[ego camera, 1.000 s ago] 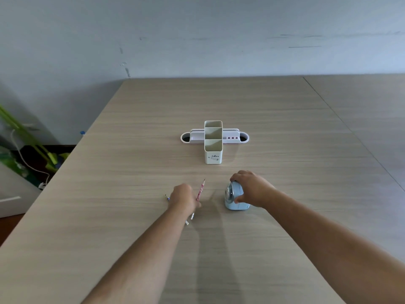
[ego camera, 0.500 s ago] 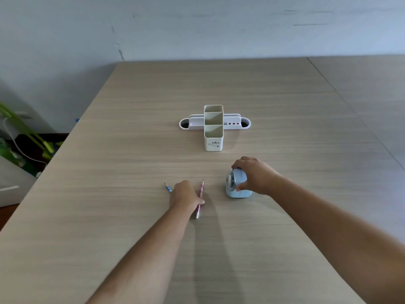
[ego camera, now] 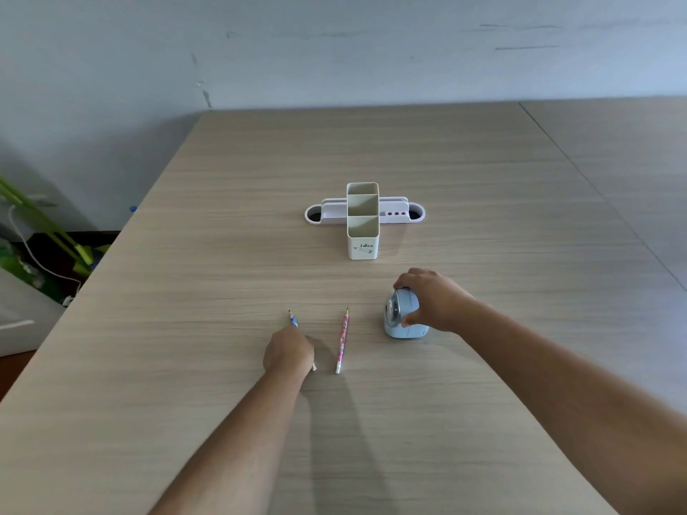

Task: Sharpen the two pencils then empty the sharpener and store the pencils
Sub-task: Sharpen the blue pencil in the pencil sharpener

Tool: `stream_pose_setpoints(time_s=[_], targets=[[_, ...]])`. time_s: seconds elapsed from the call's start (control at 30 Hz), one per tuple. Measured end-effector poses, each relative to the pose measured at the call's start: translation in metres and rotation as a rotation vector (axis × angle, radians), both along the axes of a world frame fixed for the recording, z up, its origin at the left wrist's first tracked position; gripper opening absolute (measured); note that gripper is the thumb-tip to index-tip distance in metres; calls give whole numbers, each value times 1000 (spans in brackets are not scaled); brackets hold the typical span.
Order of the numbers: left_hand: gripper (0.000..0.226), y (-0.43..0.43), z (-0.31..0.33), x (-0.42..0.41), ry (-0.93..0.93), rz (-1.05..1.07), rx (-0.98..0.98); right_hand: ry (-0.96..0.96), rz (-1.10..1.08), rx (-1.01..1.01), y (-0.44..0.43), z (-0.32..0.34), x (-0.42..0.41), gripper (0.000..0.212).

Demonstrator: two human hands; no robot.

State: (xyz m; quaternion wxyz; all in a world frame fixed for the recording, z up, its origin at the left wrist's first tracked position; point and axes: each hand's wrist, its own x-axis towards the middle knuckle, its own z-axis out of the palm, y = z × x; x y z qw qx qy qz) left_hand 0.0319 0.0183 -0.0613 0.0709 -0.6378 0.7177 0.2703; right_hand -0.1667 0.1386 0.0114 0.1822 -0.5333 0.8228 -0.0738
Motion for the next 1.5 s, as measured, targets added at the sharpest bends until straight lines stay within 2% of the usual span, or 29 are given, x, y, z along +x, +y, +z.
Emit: stream_pose_setpoints(time_s=[0.17,0.3,0.47,0.77,0.87,0.93,1.03,1.5], targets=[[18,-4,8,6,12,-75,-100,0,3,7,-1,1,0,66],[11,-11,19,6,244,-180,-233,0,8,12,-1,3,1,67],[12,-4,26,-10,422,-436,-200,-7,-7,13,6,2,-3,67],[13,-2,17,-22,507,-382,-161,-1,13,2,0,-3,-2,67],[20,1,17,-26,518,-419,-149,2,24,0,-1,-2,0,66],[27,2,14,-31,511,-395,-73,3,27,1,-1,-2,0,66],[20,3,13,-39,465,-352,23,5,33,0,-1,-2,-1,66],[17,8,25,-64,511,-503,-4,12,46,-21,1,-6,-2,64]])
